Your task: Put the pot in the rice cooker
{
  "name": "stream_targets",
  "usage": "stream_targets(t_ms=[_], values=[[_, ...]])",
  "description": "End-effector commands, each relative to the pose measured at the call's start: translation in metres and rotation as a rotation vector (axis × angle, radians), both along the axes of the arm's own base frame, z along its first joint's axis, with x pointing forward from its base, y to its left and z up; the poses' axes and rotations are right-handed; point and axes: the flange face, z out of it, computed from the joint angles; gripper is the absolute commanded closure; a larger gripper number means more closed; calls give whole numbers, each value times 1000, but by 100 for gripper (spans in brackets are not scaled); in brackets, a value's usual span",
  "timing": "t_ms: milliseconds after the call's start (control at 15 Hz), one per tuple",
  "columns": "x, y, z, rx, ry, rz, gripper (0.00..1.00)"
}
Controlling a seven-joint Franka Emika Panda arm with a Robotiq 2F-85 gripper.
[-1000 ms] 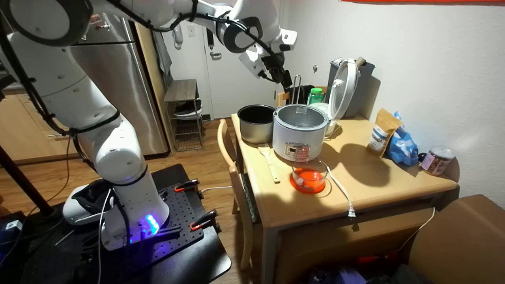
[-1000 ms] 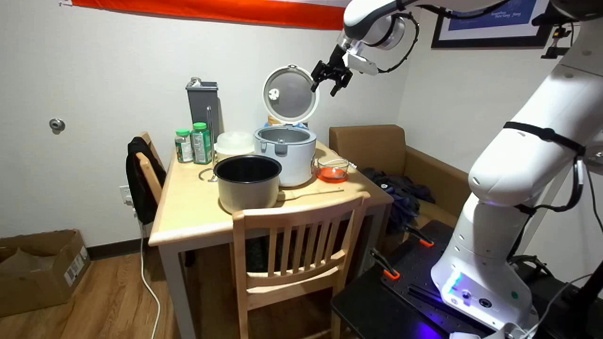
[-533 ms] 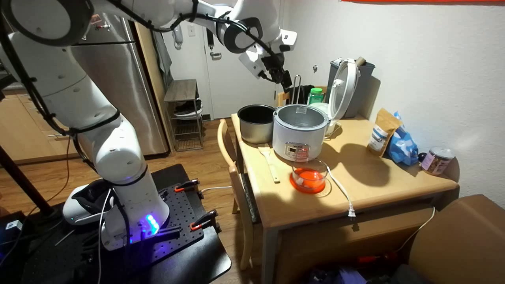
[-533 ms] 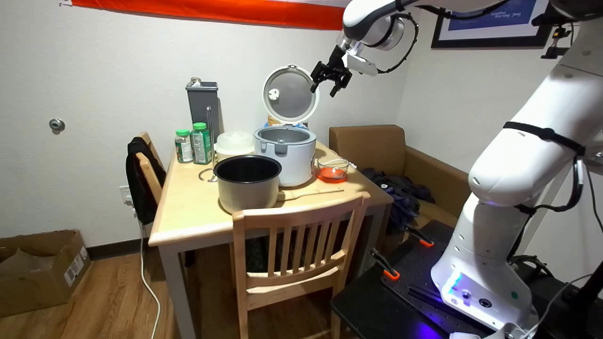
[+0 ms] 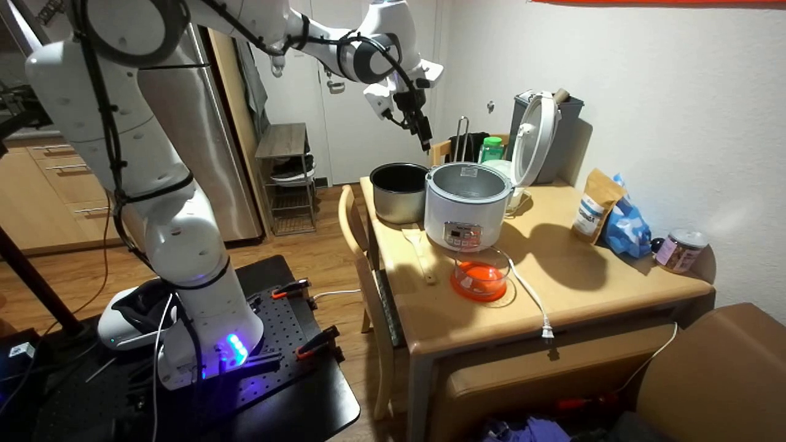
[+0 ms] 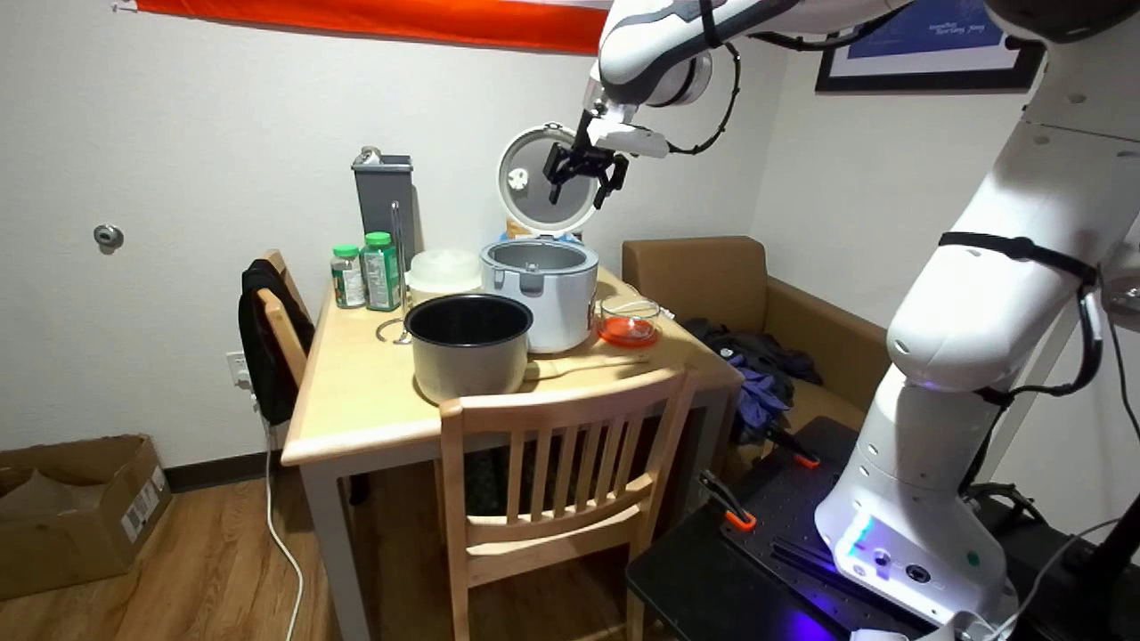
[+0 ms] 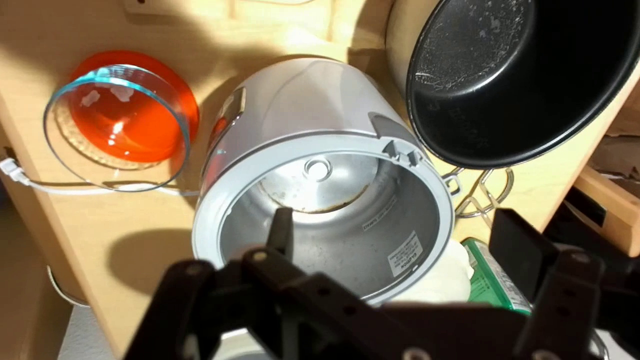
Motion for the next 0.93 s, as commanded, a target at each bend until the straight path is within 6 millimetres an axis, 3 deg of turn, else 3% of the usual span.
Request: stream_targets(t_ms=[0, 67, 400, 867], values=[[10, 18, 18, -25, 19, 87, 0], [5, 16, 4, -7, 13, 40, 0], [9, 22, 11, 1, 14, 44, 0], [5, 79, -33, 107, 201, -47, 0]])
